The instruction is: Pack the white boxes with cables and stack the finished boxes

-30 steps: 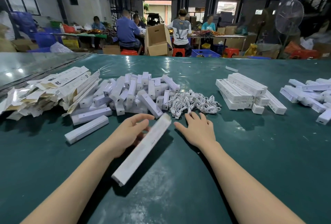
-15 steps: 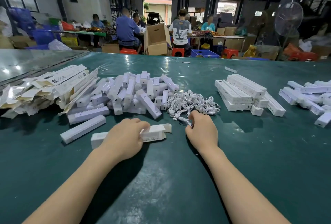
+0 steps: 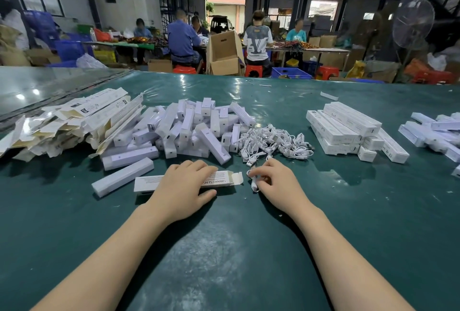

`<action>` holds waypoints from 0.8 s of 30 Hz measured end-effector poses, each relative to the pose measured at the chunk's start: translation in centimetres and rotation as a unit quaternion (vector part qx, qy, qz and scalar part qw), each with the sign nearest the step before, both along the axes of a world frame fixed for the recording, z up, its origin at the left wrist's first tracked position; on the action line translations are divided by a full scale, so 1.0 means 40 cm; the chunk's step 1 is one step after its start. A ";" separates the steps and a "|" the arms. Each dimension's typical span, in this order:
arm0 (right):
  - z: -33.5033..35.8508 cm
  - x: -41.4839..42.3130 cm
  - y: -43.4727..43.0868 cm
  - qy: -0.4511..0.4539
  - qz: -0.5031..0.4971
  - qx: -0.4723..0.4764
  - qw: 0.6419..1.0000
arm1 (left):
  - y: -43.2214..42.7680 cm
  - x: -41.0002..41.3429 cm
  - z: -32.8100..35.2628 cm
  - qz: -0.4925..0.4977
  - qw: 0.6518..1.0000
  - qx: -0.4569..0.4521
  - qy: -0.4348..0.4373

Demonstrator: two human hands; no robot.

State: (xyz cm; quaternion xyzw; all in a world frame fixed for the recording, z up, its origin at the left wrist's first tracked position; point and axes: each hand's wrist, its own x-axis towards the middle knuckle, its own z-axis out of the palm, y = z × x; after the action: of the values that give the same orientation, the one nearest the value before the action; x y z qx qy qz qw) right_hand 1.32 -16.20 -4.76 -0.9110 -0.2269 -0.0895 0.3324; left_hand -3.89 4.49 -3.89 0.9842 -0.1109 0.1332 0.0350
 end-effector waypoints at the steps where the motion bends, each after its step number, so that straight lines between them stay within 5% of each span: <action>1: 0.000 0.001 -0.001 0.002 0.007 0.000 1.000 | -0.001 0.000 0.001 -0.006 1.000 -0.004 0.004; 13: 0.032 0.005 -0.028 0.044 0.061 -0.070 0.995 | -0.045 -0.011 -0.007 -0.159 0.987 -0.021 -0.008; 24: 0.033 0.000 -0.024 0.044 0.062 -0.086 0.993 | -0.058 -0.005 -0.006 -0.131 0.990 -0.026 0.043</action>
State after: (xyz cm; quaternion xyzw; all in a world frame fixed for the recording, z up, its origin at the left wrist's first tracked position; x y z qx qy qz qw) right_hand 1.32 -17.18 -3.44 -0.9235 -0.2752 -0.0088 0.2672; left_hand -4.09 2.16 -4.12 0.9648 -0.2337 0.0877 0.0827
